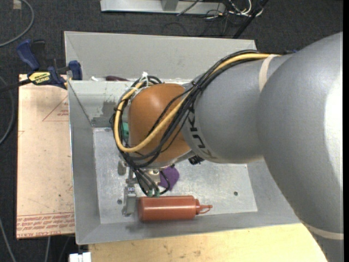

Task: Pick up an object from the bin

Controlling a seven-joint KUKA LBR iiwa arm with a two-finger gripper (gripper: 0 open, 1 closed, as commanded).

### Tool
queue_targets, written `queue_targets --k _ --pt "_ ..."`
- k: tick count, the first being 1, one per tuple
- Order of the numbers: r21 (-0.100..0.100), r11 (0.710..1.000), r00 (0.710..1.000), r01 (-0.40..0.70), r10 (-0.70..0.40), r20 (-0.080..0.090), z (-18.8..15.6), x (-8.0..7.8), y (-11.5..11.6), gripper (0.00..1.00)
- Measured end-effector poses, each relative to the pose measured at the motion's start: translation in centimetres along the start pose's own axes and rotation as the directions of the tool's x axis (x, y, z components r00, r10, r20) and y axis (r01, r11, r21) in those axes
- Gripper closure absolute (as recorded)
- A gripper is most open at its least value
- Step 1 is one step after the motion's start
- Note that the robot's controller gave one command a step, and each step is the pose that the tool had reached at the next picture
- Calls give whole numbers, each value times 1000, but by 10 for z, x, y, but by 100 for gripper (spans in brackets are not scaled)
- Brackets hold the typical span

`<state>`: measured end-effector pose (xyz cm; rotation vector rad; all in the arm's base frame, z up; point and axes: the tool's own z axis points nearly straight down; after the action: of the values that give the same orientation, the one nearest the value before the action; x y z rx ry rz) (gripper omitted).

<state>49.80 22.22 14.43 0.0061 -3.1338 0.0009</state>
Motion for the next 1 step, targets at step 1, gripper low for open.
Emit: queue_targets --k 1 --pt "-2 1000 1000 -4 4 7 -4 -2 -1 0"
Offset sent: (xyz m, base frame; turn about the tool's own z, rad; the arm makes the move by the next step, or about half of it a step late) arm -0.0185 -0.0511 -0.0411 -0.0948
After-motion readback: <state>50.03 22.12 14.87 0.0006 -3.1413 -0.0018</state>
